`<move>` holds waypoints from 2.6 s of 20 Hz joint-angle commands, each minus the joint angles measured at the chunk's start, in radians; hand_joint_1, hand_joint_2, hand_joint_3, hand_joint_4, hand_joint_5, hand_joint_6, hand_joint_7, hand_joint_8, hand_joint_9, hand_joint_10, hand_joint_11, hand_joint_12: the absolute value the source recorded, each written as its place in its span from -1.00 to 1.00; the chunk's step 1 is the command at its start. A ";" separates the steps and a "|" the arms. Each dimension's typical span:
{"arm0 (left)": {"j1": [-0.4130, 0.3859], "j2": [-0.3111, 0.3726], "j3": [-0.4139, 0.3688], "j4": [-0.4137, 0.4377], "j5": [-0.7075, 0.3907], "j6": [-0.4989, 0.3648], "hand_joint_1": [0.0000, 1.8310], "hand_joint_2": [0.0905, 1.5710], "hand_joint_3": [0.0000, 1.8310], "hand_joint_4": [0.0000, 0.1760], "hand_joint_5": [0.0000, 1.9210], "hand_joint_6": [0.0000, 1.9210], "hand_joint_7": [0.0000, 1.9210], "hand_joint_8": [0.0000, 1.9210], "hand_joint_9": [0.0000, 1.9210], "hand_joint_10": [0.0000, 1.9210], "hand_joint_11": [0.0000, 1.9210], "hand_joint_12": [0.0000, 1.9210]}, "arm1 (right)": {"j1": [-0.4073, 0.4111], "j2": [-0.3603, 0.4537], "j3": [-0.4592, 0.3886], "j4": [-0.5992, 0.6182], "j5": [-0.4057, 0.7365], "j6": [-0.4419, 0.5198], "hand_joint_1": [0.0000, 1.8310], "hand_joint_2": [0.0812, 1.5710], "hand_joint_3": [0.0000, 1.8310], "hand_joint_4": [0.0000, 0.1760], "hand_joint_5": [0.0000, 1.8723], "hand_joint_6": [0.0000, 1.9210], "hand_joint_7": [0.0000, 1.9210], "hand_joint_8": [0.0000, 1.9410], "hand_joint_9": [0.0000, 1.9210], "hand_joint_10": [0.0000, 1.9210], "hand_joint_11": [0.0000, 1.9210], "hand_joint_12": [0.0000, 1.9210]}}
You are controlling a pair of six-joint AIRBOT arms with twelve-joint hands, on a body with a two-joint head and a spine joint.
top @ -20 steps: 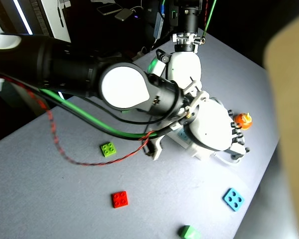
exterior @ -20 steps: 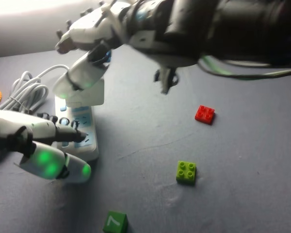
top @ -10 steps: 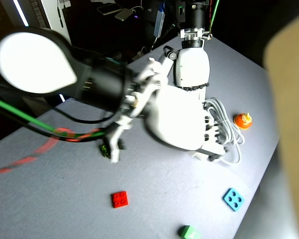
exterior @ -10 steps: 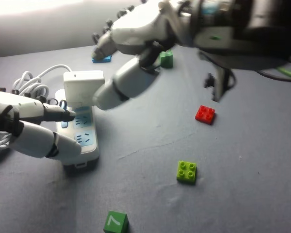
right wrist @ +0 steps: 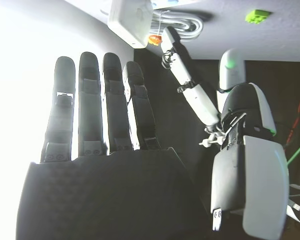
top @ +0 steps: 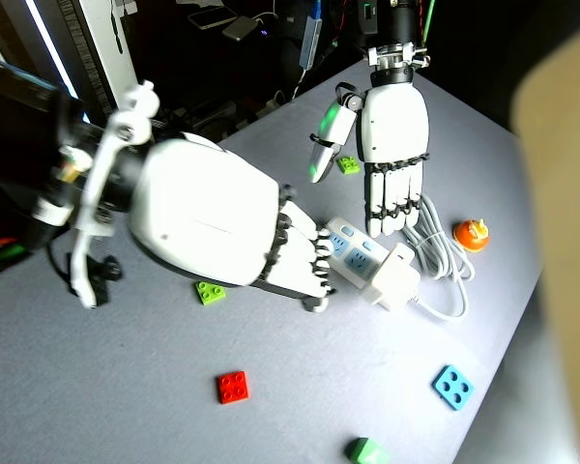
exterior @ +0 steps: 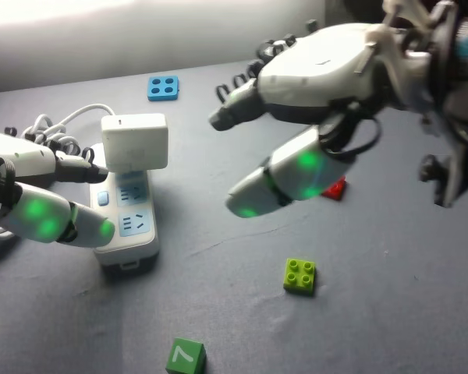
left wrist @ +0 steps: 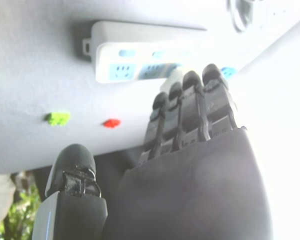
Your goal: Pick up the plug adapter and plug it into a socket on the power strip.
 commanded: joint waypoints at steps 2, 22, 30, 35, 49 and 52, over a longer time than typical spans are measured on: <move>-0.017 0.013 0.030 0.013 -0.080 0.005 -1.00 0.52 -1.00 -1.00 -0.96 -1.00 -0.95 -1.00 -0.93 -1.00 -0.99 -0.97 | 0.011 0.048 -0.025 -0.013 0.078 0.012 -0.71 0.23 -1.00 -1.00 -0.62 -1.00 -0.59 -1.00 -0.59 -1.00 -1.00 -0.04; -0.010 0.042 0.039 0.083 -0.544 -0.136 -0.79 0.61 -1.00 -1.00 0.08 -0.92 0.09 -0.87 -0.23 -0.02 -0.53 0.58 | 0.031 0.144 -0.132 0.062 0.045 -0.128 -0.60 0.48 -1.00 -1.00 -0.15 0.54 -0.06 0.57 -0.09 0.68 -0.10 0.85; -0.007 0.045 0.023 0.084 -0.639 -0.153 -0.58 0.69 -1.00 -1.00 -0.07 1.00 0.03 1.00 0.14 1.00 0.11 1.00 | 0.032 0.142 -0.132 0.062 0.045 -0.135 -0.59 0.57 -0.99 -1.00 0.26 1.00 0.38 1.00 0.55 1.00 0.69 1.00; -0.007 0.047 0.026 0.084 -0.642 -0.154 -0.58 0.76 -0.99 -1.00 0.41 1.00 0.48 1.00 0.58 1.00 0.62 1.00 | 0.031 0.142 -0.132 0.062 0.043 -0.137 -0.51 0.68 -0.99 -1.00 0.32 1.00 0.40 1.00 0.57 1.00 0.75 1.00; -0.011 0.052 0.019 0.084 -0.652 -0.174 -0.52 0.81 -1.00 -1.00 0.33 1.00 0.42 1.00 0.51 1.00 0.57 1.00 | 0.013 0.148 -0.132 0.062 0.040 -0.167 -0.47 0.77 -1.00 -1.00 0.22 1.00 0.30 1.00 0.46 1.00 0.60 1.00; -0.011 0.052 0.022 0.084 -0.652 -0.174 -0.54 0.83 -1.00 -1.00 0.33 1.00 0.41 1.00 0.50 1.00 0.57 1.00 | 0.000 0.153 -0.132 0.062 0.062 -0.181 -0.48 0.78 -1.00 -1.00 0.24 1.00 0.31 1.00 0.46 1.00 0.60 1.00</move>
